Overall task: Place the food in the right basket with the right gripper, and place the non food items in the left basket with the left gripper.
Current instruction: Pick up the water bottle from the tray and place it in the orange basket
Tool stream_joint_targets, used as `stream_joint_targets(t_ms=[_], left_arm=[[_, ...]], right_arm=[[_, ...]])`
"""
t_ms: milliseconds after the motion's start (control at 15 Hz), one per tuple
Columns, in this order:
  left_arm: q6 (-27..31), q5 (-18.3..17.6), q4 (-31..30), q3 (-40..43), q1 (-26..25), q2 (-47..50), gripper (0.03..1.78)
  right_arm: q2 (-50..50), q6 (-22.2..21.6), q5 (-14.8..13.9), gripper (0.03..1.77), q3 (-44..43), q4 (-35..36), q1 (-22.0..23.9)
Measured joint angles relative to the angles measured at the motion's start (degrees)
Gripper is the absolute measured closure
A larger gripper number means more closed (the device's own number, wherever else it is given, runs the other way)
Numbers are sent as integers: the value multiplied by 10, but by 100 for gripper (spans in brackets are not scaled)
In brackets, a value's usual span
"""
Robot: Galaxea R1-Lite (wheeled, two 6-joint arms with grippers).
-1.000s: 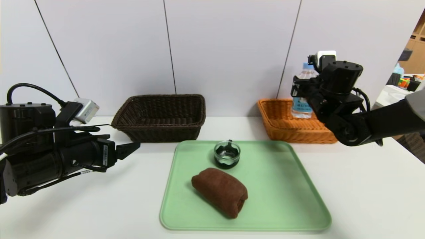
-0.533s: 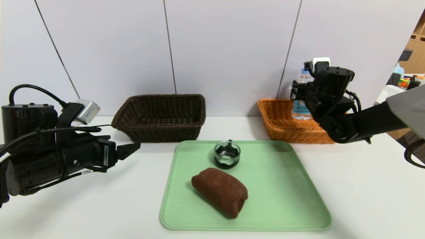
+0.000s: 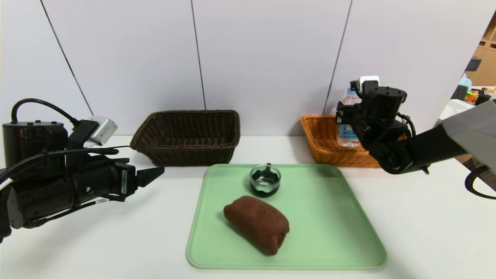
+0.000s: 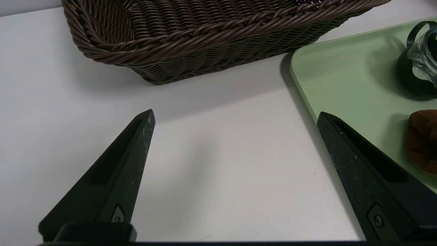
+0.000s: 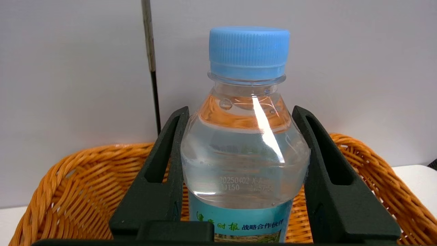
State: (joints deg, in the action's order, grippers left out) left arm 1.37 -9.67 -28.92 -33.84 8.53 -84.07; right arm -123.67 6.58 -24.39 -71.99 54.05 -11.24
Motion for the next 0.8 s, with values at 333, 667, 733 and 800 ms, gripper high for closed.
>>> stream_joint_targets(t_ms=[333, 667, 733, 800], left_arm=[[0, 0, -1, 0, 1, -4, 12], [1, 0, -1, 0, 6, -6, 12], [1, 0, -1, 0, 6, -6, 12], [1, 0, -1, 0, 8, -7, 12]], right_arm=[[0, 0, 0, 86, 34, 42, 1], [0, 1, 0, 86, 35, 39, 1], [0, 1, 0, 86, 35, 39, 1], [-1, 1, 0, 86, 35, 38, 1]])
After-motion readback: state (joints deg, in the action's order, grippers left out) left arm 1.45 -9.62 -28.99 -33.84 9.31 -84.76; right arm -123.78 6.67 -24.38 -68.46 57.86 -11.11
